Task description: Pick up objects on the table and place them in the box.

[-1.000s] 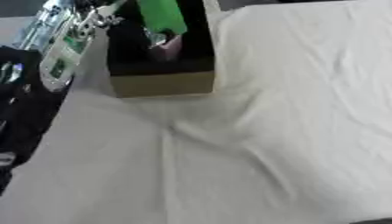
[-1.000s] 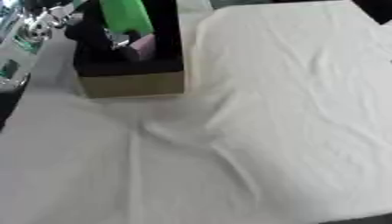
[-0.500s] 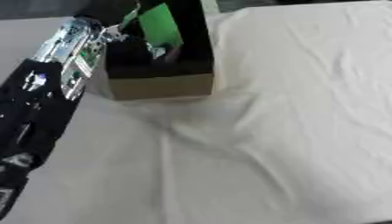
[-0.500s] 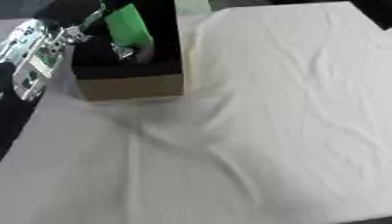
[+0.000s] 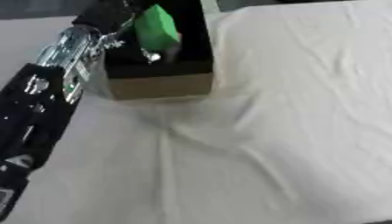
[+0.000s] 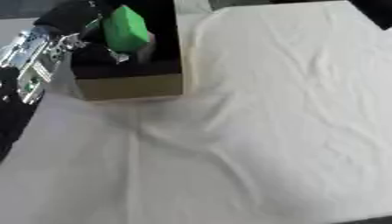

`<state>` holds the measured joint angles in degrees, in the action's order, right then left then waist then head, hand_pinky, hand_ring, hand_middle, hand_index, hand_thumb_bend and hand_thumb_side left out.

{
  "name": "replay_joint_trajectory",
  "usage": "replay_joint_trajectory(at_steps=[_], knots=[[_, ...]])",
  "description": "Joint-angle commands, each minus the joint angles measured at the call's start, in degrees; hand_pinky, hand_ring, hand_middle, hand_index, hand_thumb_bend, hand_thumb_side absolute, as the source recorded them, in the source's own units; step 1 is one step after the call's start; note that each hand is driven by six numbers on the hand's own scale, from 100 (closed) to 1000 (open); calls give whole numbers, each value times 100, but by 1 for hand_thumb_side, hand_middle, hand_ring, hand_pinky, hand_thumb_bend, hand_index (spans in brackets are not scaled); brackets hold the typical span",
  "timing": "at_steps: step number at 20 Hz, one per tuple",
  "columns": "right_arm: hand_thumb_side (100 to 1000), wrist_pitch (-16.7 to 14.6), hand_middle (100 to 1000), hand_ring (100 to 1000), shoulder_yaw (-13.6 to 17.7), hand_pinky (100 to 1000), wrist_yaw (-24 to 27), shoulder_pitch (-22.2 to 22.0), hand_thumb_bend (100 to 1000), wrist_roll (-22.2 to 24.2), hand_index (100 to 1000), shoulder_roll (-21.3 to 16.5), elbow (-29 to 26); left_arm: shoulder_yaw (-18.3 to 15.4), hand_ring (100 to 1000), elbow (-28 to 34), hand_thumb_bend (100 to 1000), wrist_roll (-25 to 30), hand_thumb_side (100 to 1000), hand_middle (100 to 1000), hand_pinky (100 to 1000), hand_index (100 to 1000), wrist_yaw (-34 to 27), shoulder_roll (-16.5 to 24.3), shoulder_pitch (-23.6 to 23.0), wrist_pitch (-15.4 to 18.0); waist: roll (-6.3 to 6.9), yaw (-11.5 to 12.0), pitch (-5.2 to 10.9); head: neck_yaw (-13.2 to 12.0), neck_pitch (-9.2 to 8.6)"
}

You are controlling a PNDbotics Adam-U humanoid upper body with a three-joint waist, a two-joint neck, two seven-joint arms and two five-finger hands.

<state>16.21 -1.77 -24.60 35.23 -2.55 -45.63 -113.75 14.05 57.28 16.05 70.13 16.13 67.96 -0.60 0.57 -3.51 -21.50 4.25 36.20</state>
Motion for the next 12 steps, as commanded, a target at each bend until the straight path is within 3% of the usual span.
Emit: replay_joint_trajectory(at_steps=[1, 5, 6, 12], knots=[[979, 9, 720, 794, 64, 853, 33, 40, 118, 1, 875, -102, -85, -68, 843, 58, 723, 36, 844, 845, 783, 906, 127, 61, 83, -62, -23, 4, 127, 18, 18], [979, 18, 719, 793, 68, 853, 42, 23, 118, 0, 874, -95, -85, -93, 840, 174, 693, 72, 856, 841, 779, 904, 92, 78, 85, -102, -19, 8, 145, 22, 34], [979, 20, 719, 794, 68, 853, 45, 16, 117, 0, 874, -97, -85, -100, 835, 239, 651, 65, 857, 835, 774, 898, 46, 90, 92, -110, -18, 10, 151, 25, 37], [976, 6, 719, 794, 59, 853, 61, 13, 113, 13, 875, -97, -85, -120, 833, 736, 631, 112, 889, 831, 774, 894, -228, 214, 131, -236, -5, 35, 202, 40, 42]])
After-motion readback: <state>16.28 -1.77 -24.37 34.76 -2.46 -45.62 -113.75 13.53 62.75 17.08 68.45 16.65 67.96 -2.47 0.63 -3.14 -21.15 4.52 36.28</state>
